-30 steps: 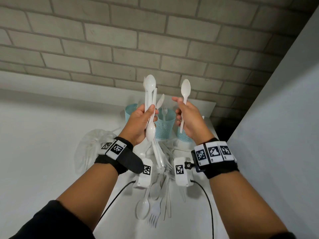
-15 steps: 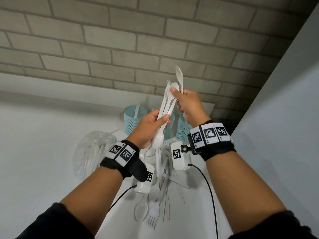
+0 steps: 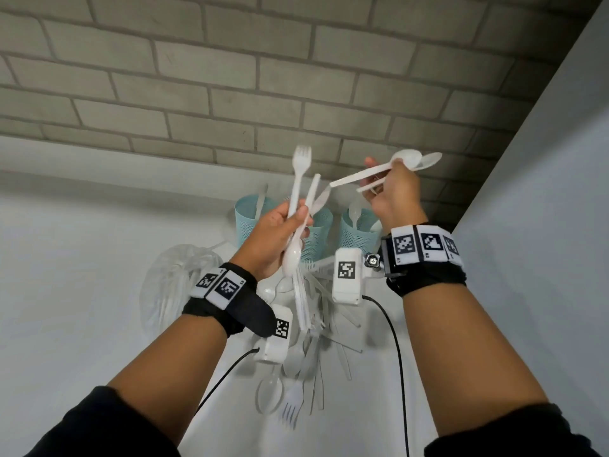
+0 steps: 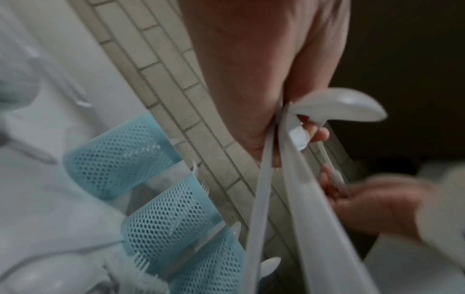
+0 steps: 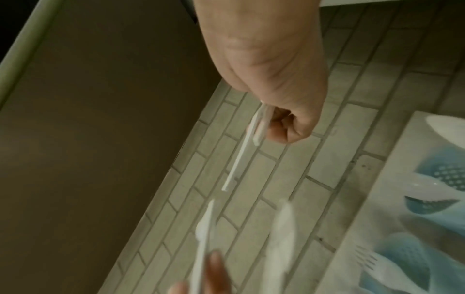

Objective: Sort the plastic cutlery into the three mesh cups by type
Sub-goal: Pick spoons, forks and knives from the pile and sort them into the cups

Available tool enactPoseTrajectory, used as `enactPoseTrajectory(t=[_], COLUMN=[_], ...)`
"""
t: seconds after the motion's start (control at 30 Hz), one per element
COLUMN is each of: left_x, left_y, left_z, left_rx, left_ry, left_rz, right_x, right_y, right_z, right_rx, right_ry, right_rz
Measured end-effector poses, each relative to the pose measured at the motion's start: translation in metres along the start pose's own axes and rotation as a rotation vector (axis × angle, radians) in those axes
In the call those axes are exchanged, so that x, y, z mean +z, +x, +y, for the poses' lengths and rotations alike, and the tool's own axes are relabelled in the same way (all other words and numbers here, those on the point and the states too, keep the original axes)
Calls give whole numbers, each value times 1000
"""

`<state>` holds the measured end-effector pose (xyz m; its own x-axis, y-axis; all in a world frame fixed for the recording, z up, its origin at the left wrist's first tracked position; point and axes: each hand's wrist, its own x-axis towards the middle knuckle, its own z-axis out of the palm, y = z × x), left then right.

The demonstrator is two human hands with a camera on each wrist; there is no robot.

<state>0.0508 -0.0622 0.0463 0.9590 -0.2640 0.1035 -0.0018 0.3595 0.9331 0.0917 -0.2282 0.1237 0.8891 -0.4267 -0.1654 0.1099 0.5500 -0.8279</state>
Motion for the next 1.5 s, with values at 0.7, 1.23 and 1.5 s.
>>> enactPoseTrajectory(t=[0.7, 1.23, 1.5], left_x=[-9, -16, 1], left_y=[5, 5, -4], left_z=[-2, -6, -20], left_rx=[94, 154, 141], left_ry=[-71, -37, 154], left_rz=[252, 283, 130], right_x=[-42, -68, -45], right_y=[-41, -23, -11], right_z=[75, 70, 77], right_rx=[182, 191, 148], right_ry=[-480, -646, -411], right_rz=[-539, -338, -162])
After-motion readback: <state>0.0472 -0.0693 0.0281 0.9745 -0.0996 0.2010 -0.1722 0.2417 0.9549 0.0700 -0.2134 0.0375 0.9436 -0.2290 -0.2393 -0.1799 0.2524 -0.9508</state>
